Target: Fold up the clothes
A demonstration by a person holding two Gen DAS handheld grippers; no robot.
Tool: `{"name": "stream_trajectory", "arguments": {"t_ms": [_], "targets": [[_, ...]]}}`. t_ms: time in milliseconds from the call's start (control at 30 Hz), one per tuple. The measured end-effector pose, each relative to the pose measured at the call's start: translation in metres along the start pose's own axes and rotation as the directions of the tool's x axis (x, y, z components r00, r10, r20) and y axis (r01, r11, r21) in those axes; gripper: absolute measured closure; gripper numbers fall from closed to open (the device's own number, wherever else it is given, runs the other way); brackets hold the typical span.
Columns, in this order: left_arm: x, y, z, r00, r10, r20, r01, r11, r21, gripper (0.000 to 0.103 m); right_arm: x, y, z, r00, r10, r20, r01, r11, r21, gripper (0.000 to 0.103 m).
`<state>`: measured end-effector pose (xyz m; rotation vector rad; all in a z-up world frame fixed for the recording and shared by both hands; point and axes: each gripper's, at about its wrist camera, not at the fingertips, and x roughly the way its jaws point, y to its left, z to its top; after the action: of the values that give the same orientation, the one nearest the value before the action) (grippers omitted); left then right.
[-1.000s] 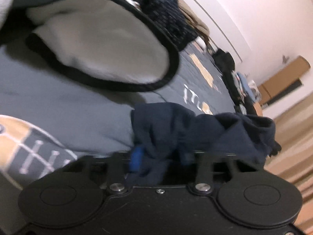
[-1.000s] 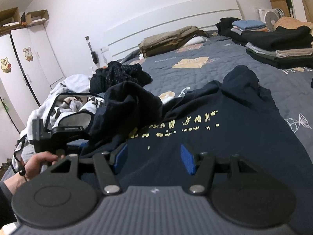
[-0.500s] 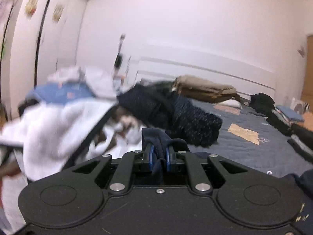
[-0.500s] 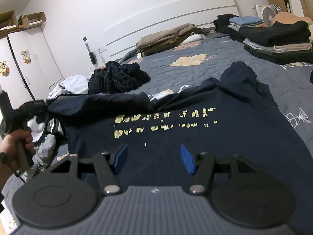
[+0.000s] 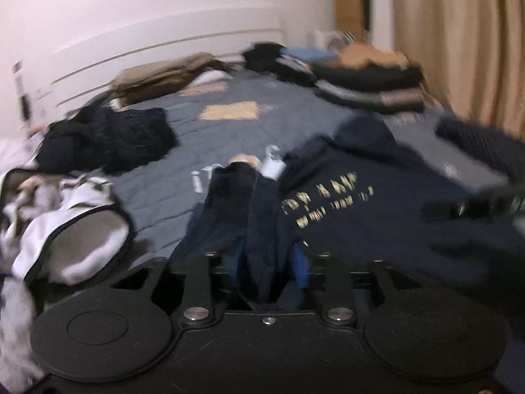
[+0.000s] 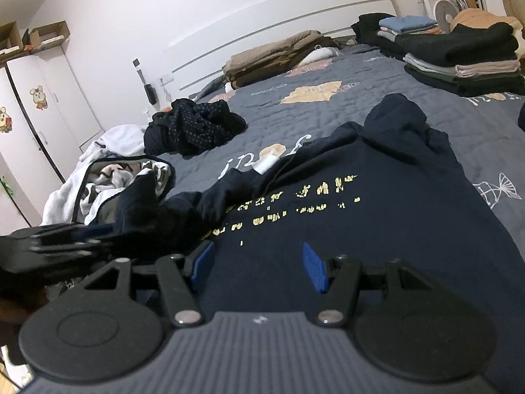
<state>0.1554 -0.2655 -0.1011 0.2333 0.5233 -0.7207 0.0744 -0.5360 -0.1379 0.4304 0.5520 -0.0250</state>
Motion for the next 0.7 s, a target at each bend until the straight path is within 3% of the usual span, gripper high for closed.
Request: {"name": "stream_trajectory", "arguments": {"t_ms": [33, 67, 233, 367, 533, 700], "targets": [[-0.012, 0.007, 0.0, 0.999, -0.003, 0.033, 0.005, 0.999, -0.044, 0.031, 0.002, 0.0, 0.001, 1.0, -0.001, -0.001, 0.001, 1.0, 0.002, 0.044], [-0.021, 0.01, 0.001, 0.998, -0.002, 0.057, 0.006, 0.998, -0.067, 0.029, 0.004, 0.0, 0.001, 1.0, 0.0, -0.006, 0.0, 1.0, 0.005, 0.044], [-0.038, 0.031, 0.002, 0.991, 0.047, 0.126, -0.03, 0.99, -0.137, 0.029, 0.019, 0.0, 0.005, 1.0, 0.0, -0.021, 0.001, 1.0, 0.016, 0.044], [-0.015, 0.054, -0.006, 0.994, 0.07, 0.078, -0.049, 0.969, -0.244, 0.036, 0.039, 0.005, 0.008, 0.999, 0.012, -0.034, -0.01, 0.999, 0.034, 0.044], [0.009, 0.062, -0.008, 0.995, -0.082, 0.047, 0.094, 0.923, -0.374, 0.037, 0.073, 0.015, 0.005, 0.994, 0.075, -0.085, -0.067, 0.993, 0.092, 0.044], [0.019, 0.067, -0.008, 0.99, -0.124, 0.065, 0.14, 0.894, -0.426, 0.039, 0.099, 0.043, -0.011, 0.975, 0.164, -0.148, -0.154, 0.985, 0.076, 0.044]]}}
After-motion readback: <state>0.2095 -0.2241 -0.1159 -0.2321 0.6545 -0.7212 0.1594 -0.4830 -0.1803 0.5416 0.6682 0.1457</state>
